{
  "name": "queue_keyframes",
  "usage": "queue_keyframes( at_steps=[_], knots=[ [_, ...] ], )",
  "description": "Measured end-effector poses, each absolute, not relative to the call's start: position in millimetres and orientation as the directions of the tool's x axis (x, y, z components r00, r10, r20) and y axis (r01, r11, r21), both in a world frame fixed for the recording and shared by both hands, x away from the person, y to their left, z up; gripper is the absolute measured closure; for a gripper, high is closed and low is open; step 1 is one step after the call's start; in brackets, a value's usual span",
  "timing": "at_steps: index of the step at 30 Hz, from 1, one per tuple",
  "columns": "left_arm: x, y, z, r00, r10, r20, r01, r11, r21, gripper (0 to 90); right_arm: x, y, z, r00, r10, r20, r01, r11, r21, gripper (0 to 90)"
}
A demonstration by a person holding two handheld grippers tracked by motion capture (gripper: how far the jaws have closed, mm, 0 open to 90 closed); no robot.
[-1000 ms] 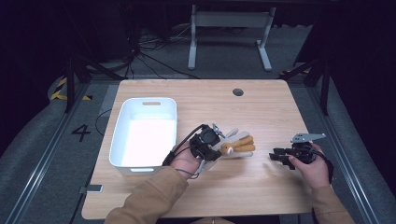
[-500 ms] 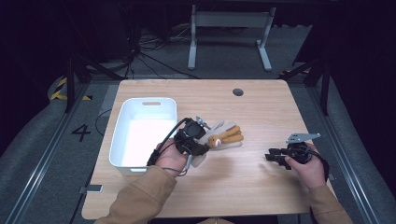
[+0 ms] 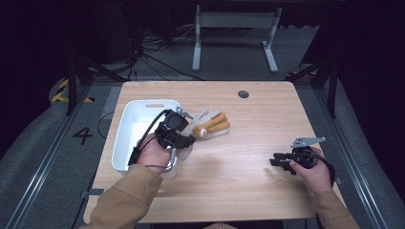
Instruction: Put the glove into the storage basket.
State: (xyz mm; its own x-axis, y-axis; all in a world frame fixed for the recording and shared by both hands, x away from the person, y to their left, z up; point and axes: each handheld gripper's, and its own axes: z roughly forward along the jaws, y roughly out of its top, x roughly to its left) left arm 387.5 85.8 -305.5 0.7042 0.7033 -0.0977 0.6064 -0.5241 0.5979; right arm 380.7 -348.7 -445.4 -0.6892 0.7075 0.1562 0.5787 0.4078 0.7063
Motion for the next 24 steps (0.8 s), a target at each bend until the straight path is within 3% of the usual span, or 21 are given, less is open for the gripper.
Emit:
queue_keyframes(
  at_steps=[24],
  knots=[
    [382, 163, -306, 0.516, 0.847, -0.124, 0.711, -0.343, 0.614, 71.8, 412, -333, -442, -0.710, 0.682, 0.173, 0.570, 0.414, 0.710, 61.6]
  ],
)
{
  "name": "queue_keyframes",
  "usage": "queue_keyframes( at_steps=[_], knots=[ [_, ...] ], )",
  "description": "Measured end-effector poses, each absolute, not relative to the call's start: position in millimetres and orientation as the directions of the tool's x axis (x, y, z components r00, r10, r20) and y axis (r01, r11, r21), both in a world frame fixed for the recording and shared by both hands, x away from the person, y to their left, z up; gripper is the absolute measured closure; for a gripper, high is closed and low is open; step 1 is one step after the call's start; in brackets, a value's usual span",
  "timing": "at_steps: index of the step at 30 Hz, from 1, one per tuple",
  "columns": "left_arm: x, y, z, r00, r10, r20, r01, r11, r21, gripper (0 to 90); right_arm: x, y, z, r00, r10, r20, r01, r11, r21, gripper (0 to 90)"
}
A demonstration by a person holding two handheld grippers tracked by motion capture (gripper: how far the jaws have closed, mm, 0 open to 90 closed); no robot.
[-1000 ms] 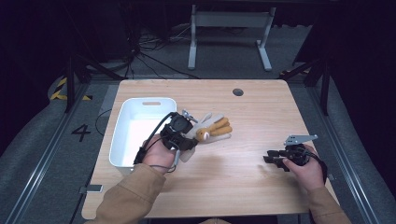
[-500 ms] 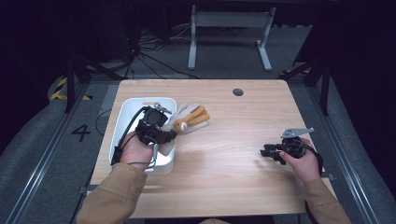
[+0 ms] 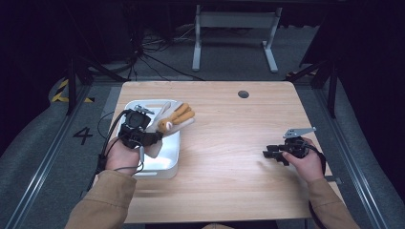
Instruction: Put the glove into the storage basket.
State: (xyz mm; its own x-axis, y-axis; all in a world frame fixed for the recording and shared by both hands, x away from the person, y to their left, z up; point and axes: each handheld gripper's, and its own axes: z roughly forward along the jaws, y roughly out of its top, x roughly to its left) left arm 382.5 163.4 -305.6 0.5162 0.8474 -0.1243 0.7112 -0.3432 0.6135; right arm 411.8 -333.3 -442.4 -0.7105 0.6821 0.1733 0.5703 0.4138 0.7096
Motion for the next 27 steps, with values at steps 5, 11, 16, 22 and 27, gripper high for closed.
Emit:
queue_keyframes(
  at_steps=[5, 11, 16, 22, 27],
  knots=[
    [388, 172, -309, 0.471, 0.873, -0.128, 0.735, -0.308, 0.604, 71.9, 411, -335, -444, -0.707, 0.684, 0.177, 0.576, 0.412, 0.706, 61.5],
    [398, 183, -318, 0.400, 0.905, -0.144, 0.768, -0.246, 0.591, 71.8, 409, -338, -444, -0.700, 0.691, 0.181, 0.583, 0.406, 0.704, 61.2],
    [406, 190, -326, 0.340, 0.925, -0.167, 0.798, -0.190, 0.572, 71.5, 407, -340, -446, -0.697, 0.694, 0.180, 0.586, 0.406, 0.702, 61.2],
    [414, 194, -337, 0.308, 0.931, -0.196, 0.820, -0.156, 0.550, 71.5, 406, -343, -447, -0.694, 0.696, 0.183, 0.589, 0.403, 0.700, 61.2],
    [421, 195, -347, 0.270, 0.945, -0.186, 0.835, -0.133, 0.534, 71.9, 404, -344, -448, -0.689, 0.701, 0.185, 0.594, 0.400, 0.698, 61.1]
  ],
)
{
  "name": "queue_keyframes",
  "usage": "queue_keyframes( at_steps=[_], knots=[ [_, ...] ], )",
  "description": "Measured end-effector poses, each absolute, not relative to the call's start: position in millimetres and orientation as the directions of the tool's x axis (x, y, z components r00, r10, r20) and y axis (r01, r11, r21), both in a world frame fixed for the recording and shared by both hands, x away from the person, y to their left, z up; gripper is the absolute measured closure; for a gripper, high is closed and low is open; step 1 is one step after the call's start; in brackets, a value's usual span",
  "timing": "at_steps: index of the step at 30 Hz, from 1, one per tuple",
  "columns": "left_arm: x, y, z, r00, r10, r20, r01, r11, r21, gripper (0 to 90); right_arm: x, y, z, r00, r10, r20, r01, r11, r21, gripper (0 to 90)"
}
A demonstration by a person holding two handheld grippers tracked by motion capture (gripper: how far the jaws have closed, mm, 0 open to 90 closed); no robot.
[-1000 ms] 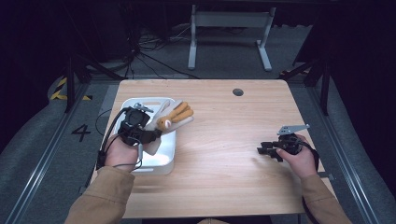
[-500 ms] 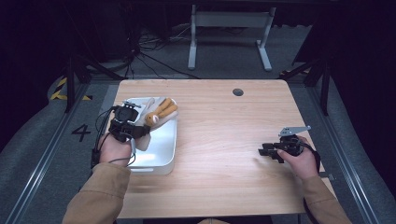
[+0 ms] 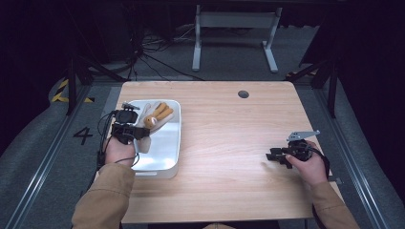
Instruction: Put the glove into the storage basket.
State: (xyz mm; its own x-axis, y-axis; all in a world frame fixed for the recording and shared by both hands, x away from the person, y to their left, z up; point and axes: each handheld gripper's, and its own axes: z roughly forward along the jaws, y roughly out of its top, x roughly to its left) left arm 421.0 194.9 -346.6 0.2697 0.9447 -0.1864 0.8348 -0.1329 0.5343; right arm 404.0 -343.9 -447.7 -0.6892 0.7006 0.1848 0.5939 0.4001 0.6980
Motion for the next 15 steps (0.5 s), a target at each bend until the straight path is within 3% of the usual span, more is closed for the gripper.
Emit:
queue_keyframes(
  at_steps=[15],
  knots=[
    [431, 197, -378, 0.156, 0.969, -0.191, 0.881, -0.049, 0.471, 71.9, 403, -345, -450, -0.687, 0.703, 0.184, 0.599, 0.404, 0.692, 60.5]
  ],
)
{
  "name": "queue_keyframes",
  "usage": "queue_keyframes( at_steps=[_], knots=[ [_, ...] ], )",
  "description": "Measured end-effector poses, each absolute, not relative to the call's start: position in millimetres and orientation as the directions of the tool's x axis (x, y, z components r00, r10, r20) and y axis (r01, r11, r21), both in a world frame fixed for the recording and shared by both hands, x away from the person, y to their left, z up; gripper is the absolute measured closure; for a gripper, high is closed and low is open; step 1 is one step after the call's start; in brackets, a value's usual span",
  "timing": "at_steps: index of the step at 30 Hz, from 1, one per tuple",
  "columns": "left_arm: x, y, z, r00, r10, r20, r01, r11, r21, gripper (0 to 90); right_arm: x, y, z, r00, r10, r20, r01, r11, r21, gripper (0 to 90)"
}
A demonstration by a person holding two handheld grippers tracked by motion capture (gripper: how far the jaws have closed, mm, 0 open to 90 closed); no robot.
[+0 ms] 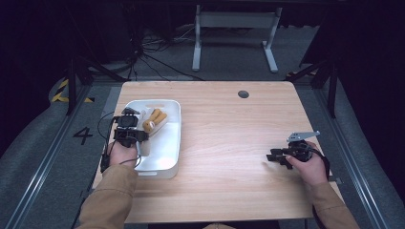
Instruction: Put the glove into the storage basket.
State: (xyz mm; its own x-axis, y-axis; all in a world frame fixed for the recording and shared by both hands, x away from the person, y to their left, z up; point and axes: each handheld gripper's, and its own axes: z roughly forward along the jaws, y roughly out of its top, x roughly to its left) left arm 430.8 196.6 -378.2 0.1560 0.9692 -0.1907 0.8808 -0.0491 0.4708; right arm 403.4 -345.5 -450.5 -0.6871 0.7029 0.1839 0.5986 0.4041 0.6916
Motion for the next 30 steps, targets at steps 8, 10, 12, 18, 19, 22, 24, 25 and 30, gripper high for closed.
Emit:
queue_keyframes(
  at_steps=[8, 10, 12, 18, 19, 22, 24, 25, 30],
  knots=[
    [432, 191, -386, 0.137, 0.968, -0.208, 0.893, -0.030, 0.448, 71.7, 403, -342, -452, -0.694, 0.697, 0.182, 0.595, 0.413, 0.690, 60.1],
    [434, 190, -388, 0.134, 0.969, -0.209, 0.898, -0.030, 0.439, 71.6, 403, -342, -452, -0.695, 0.695, 0.183, 0.596, 0.414, 0.688, 60.0],
    [436, 189, -391, 0.129, 0.969, -0.212, 0.904, -0.026, 0.427, 71.5, 403, -341, -453, -0.695, 0.696, 0.181, 0.595, 0.415, 0.688, 59.8],
    [441, 182, -400, 0.136, 0.968, -0.212, 0.920, -0.044, 0.389, 71.1, 403, -340, -454, -0.699, 0.691, 0.184, 0.596, 0.419, 0.685, 59.3],
    [441, 182, -401, 0.138, 0.966, -0.217, 0.923, -0.046, 0.382, 71.1, 403, -339, -455, -0.701, 0.690, 0.182, 0.593, 0.423, 0.685, 59.3],
    [445, 180, -404, 0.136, 0.965, -0.222, 0.933, -0.049, 0.357, 71.0, 403, -338, -455, -0.706, 0.685, 0.180, 0.590, 0.427, 0.685, 59.1],
    [446, 180, -405, 0.128, 0.956, -0.262, 0.938, -0.031, 0.347, 70.9, 402, -338, -455, -0.704, 0.687, 0.180, 0.590, 0.426, 0.686, 59.1],
    [447, 180, -405, 0.126, 0.955, -0.270, 0.941, -0.029, 0.338, 70.8, 402, -339, -455, -0.705, 0.685, 0.181, 0.590, 0.426, 0.686, 59.0],
    [451, 181, -407, 0.117, 0.964, -0.241, 0.942, -0.030, 0.335, 70.7, 401, -340, -454, -0.701, 0.690, 0.179, 0.591, 0.422, 0.687, 58.6]
  ],
)
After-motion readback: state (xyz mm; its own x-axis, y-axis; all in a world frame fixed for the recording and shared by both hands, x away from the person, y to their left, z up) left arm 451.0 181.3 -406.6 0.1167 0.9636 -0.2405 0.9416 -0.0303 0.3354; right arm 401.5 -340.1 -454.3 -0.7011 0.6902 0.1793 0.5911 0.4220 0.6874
